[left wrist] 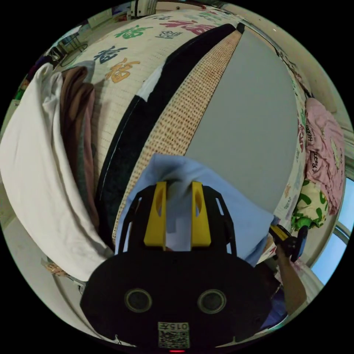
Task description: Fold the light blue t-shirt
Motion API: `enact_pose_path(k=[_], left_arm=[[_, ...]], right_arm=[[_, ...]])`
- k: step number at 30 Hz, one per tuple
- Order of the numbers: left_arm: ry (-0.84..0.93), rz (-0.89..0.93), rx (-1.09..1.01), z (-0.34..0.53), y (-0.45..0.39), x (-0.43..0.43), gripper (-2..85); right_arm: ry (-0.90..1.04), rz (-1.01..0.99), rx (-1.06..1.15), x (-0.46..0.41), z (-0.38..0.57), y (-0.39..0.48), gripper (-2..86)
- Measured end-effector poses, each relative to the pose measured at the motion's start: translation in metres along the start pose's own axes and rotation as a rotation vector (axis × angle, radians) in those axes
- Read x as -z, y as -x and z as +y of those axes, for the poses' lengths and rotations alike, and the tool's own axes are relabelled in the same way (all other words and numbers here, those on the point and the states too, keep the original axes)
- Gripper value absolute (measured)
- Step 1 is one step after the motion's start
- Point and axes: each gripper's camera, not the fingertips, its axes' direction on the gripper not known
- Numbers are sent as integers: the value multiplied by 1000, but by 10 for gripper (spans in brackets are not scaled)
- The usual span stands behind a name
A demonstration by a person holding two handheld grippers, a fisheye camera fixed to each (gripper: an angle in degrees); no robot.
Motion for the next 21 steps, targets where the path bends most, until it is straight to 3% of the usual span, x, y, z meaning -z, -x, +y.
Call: enact_pose_path(k=[21], left_arm=[[90, 63, -146, -22, 75, 9, 95]], right_arm=[[110, 43, -68, 27, 27, 9, 9]])
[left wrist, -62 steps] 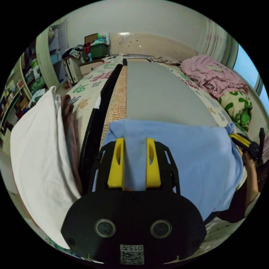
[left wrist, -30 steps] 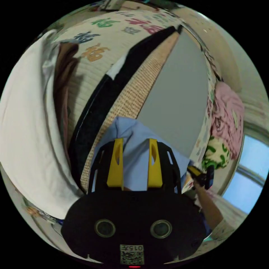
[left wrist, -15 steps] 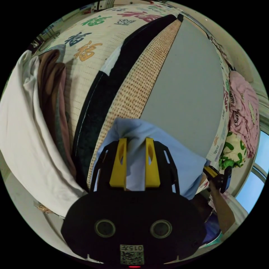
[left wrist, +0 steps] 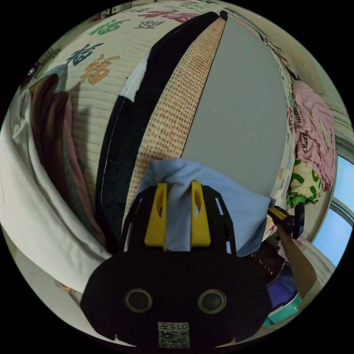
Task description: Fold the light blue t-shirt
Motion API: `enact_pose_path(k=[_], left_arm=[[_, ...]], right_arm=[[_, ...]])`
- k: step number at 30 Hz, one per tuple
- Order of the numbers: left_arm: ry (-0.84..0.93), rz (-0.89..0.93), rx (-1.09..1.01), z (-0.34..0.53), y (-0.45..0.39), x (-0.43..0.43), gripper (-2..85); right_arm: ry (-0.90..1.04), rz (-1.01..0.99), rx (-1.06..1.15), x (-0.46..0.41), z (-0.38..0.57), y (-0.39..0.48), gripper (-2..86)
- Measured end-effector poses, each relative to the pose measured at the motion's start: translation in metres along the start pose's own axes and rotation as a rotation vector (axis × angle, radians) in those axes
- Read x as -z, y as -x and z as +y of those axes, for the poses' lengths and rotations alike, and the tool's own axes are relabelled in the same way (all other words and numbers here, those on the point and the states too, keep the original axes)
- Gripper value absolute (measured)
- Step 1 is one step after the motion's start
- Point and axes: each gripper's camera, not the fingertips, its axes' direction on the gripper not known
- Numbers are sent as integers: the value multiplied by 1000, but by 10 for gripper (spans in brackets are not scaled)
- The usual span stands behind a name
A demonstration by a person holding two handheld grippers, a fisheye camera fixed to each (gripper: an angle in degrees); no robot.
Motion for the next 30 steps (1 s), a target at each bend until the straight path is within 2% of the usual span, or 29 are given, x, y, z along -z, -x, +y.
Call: enact_pose_path(k=[10, 14, 18, 20, 22, 25, 30], left_arm=[[-62, -85, -100, 40, 8, -4, 83], [-86, -84, -227, 56, 11, 9, 44], [-250, -12, -207, 73, 26, 50, 30], [-306, -62, -215, 71, 21, 60, 35], [-352, -210, -201, 73, 9, 66, 48], [-402, -203, -253, 113, -2, 79, 64], [-234, -149, -250, 230, 6, 36, 81]], right_arm=[[-52, -42, -32, 14, 40, -14, 35], [-119, -295, -216, 36, 66, -77, 41], [-297, -472, -344, 74, 70, -132, 41], [-314, -446, -408, 80, 61, -143, 39], [-298, -361, -437, 83, 61, -146, 56], [-345, -401, -401, 82, 100, -138, 76], [-244, -649, -360, 19, 210, -92, 95]])
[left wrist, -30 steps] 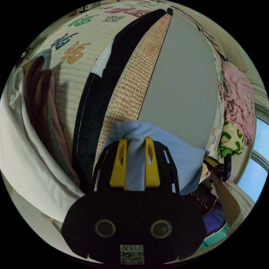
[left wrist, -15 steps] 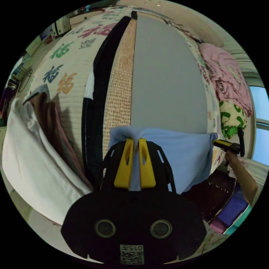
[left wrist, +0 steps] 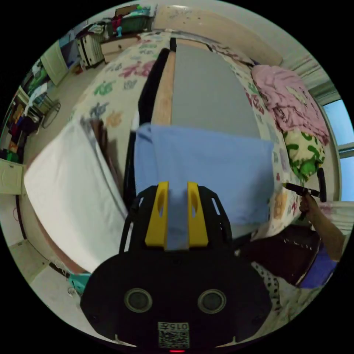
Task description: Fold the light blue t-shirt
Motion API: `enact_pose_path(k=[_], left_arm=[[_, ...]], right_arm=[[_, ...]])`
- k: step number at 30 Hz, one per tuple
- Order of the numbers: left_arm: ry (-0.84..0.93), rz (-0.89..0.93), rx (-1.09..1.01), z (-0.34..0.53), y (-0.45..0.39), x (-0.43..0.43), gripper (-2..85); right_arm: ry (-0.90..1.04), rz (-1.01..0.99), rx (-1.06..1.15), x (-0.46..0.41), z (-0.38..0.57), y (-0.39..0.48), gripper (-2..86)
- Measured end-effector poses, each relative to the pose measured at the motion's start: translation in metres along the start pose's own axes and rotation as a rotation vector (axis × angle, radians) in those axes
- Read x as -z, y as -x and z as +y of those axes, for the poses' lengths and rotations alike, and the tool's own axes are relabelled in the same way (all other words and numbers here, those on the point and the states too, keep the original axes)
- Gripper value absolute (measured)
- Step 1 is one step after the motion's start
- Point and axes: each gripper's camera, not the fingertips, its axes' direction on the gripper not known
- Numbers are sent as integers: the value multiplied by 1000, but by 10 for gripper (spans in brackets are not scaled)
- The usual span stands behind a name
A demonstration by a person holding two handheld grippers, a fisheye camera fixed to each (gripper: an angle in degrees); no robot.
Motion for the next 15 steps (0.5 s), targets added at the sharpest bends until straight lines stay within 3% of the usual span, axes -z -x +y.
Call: enact_pose_path(k=[3, 6, 10, 15], left_arm=[[156, -68, 22, 80, -15, -26, 89], [207, -91, 201, 134, -7, -36, 96], [82, -6, 667, 189, 37, -39, 110], [-115, 120, 978, 228, 64, -63, 115]], right_arm=[[115, 12, -5, -34, 36, -9, 112], [148, -11, -18, -55, 42, -14, 122], [191, -82, -58, -75, 40, -19, 111], [220, -123, -49, -92, 43, -15, 77]])
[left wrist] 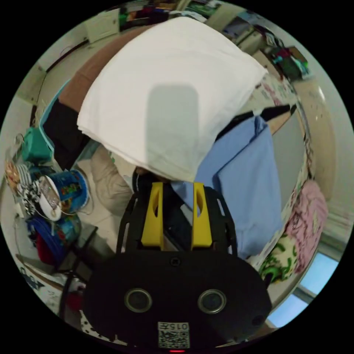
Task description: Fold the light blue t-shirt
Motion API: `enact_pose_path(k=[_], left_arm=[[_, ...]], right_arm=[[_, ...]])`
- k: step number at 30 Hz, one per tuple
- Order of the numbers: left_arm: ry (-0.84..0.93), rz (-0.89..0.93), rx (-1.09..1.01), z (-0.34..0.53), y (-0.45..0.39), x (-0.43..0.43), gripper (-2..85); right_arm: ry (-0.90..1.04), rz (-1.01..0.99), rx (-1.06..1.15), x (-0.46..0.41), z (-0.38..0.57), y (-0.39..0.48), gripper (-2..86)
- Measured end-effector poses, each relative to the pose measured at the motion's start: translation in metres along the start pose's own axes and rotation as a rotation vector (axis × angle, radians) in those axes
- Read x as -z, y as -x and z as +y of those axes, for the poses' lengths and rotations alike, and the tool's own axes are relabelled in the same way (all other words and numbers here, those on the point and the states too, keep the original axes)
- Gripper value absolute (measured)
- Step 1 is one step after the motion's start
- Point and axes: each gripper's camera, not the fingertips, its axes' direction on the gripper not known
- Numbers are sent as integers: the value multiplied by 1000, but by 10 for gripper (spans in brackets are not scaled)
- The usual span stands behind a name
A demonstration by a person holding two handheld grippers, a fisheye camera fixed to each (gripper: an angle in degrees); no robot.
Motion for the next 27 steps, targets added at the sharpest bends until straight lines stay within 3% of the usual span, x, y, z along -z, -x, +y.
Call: enact_pose_path(k=[3, 8, 12, 20, 25, 27], left_arm=[[39, 23, 35, -3, 1, -21, 82], [91, 28, -78, -4, -8, -21, 28], [71, 54, -149, 1, 0, 7, 15], [110, -214, -391, -1, -28, 8, 15], [161, -263, -484, -2, -46, 6, 39], [167, -346, -583, 4, -61, 20, 52]], right_arm=[[11, -78, -39, -1, 1, -10, 45], [12, -104, 12, 10, 15, -9, 6], [34, 75, 73, 16, 32, -1, -1], [183, 314, 177, -48, 43, 18, 10], [154, 460, 283, -70, 65, 53, 58], [59, 579, 475, -67, 92, 85, 68]])
